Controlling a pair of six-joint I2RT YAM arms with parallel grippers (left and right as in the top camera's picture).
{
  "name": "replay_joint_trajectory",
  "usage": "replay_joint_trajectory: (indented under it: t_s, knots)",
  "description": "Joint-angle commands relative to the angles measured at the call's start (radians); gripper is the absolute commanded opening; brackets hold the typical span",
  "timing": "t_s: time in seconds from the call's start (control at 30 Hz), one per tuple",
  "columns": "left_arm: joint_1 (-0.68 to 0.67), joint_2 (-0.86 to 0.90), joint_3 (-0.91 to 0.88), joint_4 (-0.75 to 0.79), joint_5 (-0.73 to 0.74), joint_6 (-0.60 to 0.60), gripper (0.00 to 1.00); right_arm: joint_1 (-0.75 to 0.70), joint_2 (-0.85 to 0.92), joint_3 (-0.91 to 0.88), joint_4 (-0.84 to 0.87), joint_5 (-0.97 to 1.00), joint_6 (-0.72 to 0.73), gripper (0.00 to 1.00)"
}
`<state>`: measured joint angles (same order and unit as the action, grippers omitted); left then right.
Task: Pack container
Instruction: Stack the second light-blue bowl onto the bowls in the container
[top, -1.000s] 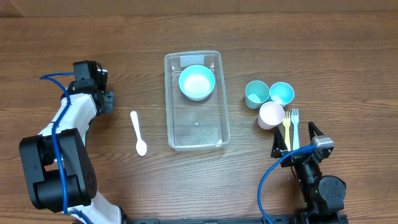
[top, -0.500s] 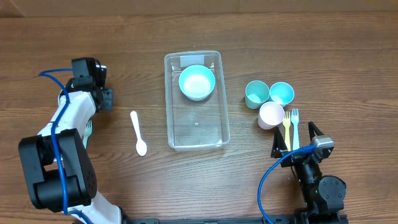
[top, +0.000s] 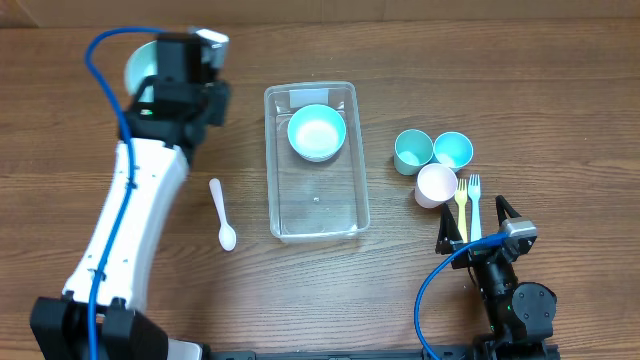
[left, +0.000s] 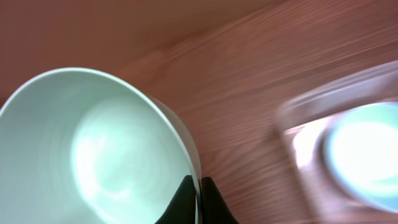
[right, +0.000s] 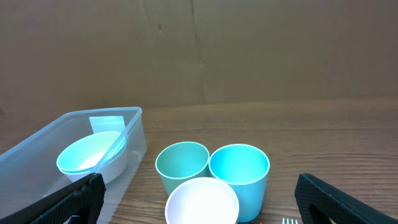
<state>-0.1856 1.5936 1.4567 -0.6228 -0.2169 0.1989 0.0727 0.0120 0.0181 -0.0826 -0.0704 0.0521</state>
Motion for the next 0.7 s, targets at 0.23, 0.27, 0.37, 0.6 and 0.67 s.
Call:
replay_joint_trajectory:
  t_s: [0.23,0.27,0.37,0.6,0.67]
  knots:
    - [-0.359,0.002,0.043,-0.006,0.079,-0.149,0.04,-0.003,-0.009,-0.01,0.006,0.009,-0.003,1.0]
    - [-0.377,0.013,0.043,-0.009,0.08,-0.156,0.04,-0.003,-0.009,-0.01,0.006,0.009,-0.003,1.0]
    - [-0.409,0.054,0.043,-0.009,0.081,-0.174,0.04,-0.003,-0.009,-0.01,0.006,0.009,-0.003,1.0]
    - [-0.43,0.209,0.043,0.014,0.088,-0.173,0.04,-0.003,-0.009,-0.01,0.006,0.009,-0.003,1.0]
    - [-0.43,0.243,0.043,0.034,0.121,-0.173,0.04,-0.003,-0.009,-0.01,0.006,0.009,-0.003,1.0]
